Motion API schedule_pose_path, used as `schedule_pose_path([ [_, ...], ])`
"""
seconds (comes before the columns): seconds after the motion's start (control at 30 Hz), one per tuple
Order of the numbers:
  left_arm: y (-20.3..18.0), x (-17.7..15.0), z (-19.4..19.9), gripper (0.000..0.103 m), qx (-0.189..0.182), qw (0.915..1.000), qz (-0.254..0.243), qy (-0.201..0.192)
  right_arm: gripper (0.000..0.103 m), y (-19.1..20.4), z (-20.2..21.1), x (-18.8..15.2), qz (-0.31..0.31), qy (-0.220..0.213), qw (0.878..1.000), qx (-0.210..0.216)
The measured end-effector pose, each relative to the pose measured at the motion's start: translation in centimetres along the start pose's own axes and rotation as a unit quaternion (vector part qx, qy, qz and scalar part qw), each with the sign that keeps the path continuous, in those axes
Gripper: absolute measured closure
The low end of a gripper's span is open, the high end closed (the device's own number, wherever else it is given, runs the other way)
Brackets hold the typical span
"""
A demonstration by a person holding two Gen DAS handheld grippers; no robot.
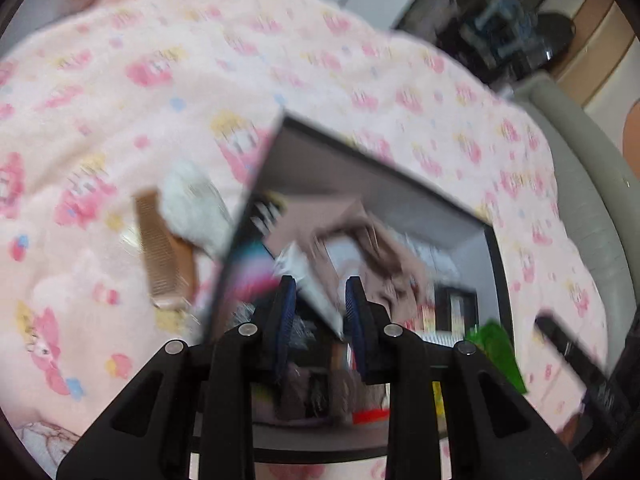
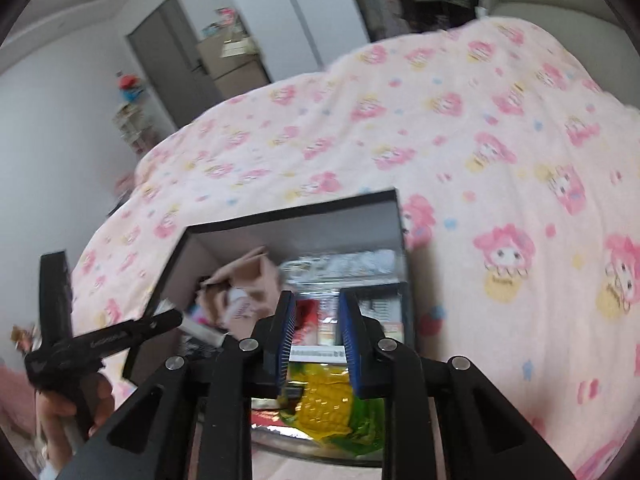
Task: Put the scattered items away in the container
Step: 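Carry the watch over the box with the left gripper, then lower the watch into the box and open the left gripper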
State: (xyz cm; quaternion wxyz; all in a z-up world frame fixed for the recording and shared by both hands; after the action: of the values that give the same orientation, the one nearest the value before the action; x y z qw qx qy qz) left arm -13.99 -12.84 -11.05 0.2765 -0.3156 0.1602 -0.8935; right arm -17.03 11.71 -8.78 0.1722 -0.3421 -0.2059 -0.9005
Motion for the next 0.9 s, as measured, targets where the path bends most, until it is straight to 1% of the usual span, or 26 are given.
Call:
schedule_pose_path([
  [0.03, -0.2, 0.0, 0.5, 0.079, -0.002, 0.9999, -0.005, -0.015, 0.083, 0.9, -0.3, -0.2, 0.009, 0.010, 1.000, 0.016],
  [0.07, -0.4, 0.1, 0.6, 0.079, -0.008, 0.9998, -0.011, -0.013, 0.083, 1.9, -1.1, -0.7, 0.018, 0.028, 0.999, 0.036],
  [0.13, -0.8, 0.0, -0.1, 0.079, -0.018, 0.9995, -0.022, 0.014, 0.084, 3.3, -3.0, -1.5, 0.026, 0.062, 0.997, 0.048],
  [0.2, -1.4, -0.5, -1.5, 0.079, -0.024, 0.9973, -0.041, 0.056, 0.083, 3.8, -5.2, -2.1, 0.018, 0.096, 0.995, 0.038],
  [0.27, -1.9, -1.5, -3.7, 0.078, -0.019, 0.9904, -0.055, 0.126, 0.083, 3.9, -6.6, -2.3, 0.003, 0.120, 0.992, 0.049],
  [0.3, -1.8, -2.2, -4.8, 0.079, -0.010, 0.9854, -0.050, 0.162, 0.083, 4.0, -7.3, -2.5, 0.003, 0.133, 0.990, 0.040],
  [0.33, -1.7, -2.8, -5.5, 0.079, -0.015, 0.9824, -0.042, 0.181, 0.083, 4.0, -7.9, -2.8, 0.006, 0.145, 0.989, 0.025],
  [0.37, -1.7, -3.0, -5.8, 0.078, -0.023, 0.9812, -0.041, 0.187, 0.083, 4.0, -8.3, -3.0, 0.005, 0.149, 0.989, 0.019],
  [0.4, -1.8, -3.2, -6.2, 0.076, -0.020, 0.9804, -0.050, 0.190, 0.083, 3.9, -8.6, -3.2, 0.002, 0.154, 0.988, 0.018],
  [0.47, -2.0, -3.3, -7.0, 0.076, 0.003, 0.9793, -0.066, 0.191, 0.083, 4.1, -9.2, -3.4, 0.004, 0.162, 0.986, 0.021],
  [0.5, -2.0, -3.4, -7.4, 0.076, 0.007, 0.9782, -0.068, 0.196, 0.083, 4.3, -9.6, -3.4, 0.007, 0.166, 0.986, 0.022],
  [0.57, -1.8, -3.1, -8.1, 0.076, 0.002, 0.9784, -0.066, 0.196, 0.083, 4.5, -10.4, -3.3, 0.012, 0.173, 0.985, 0.022],
  [0.6, -1.7, -2.9, -8.2, 0.076, 0.000, 0.9790, -0.064, 0.194, 0.083, 4.5, -10.8, -3.1, 0.015, 0.176, 0.984, 0.015],
  [0.67, -1.6, -2.5, -7.7, 0.076, -0.006, 0.9807, -0.059, 0.186, 0.083, 4.3, -11.6, -2.8, 0.008, 0.177, 0.984, 0.010],
  [0.73, -1.7, -2.7, -6.7, 0.076, -0.020, 0.9821, -0.070, 0.174, 0.083, 4.1, -10.8, -2.5, -0.007, 0.163, 0.986, 0.024],
  [0.8, -1.7, -3.3, -6.8, 0.076, -0.017, 0.9799, -0.078, 0.182, 0.083, 4.4, -10.0, -2.4, 0.009, 0.150, 0.989, 0.013],
  [0.83, -1.7, -3.6, -7.1, 0.076, -0.012, 0.9781, -0.079, 0.192, 0.083, 4.6, -10.0, -2.6, 0.018, 0.154, 0.988, 0.005],
  [0.87, -1.7, -3.8, -7.2, 0.079, -0.006, 0.9775, -0.079, 0.195, 0.083, 4.7, -10.2, -2.9, 0.020, 0.164, 0.986, 0.008],
  [0.9, -1.6, -4.0, -7.1, 0.078, -0.003, 0.9775, -0.081, 0.195, 0.083, 4.7, -10.4, -3.2, 0.014, 0.176, 0.984, 0.016],
])
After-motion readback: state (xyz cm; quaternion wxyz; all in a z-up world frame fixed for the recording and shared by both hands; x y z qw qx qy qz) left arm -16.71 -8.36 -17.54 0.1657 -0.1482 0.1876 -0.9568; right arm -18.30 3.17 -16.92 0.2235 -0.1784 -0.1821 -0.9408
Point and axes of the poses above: each gripper's, at about its wrist camera, not at the fingertips, and z roughly against the way its jaws point, y to its left, x to its top, the point moved 2 cm from there along -z, roughly the way its jaws point, and after that the axes turned 6 degrees about z, right-handed, at the moved point
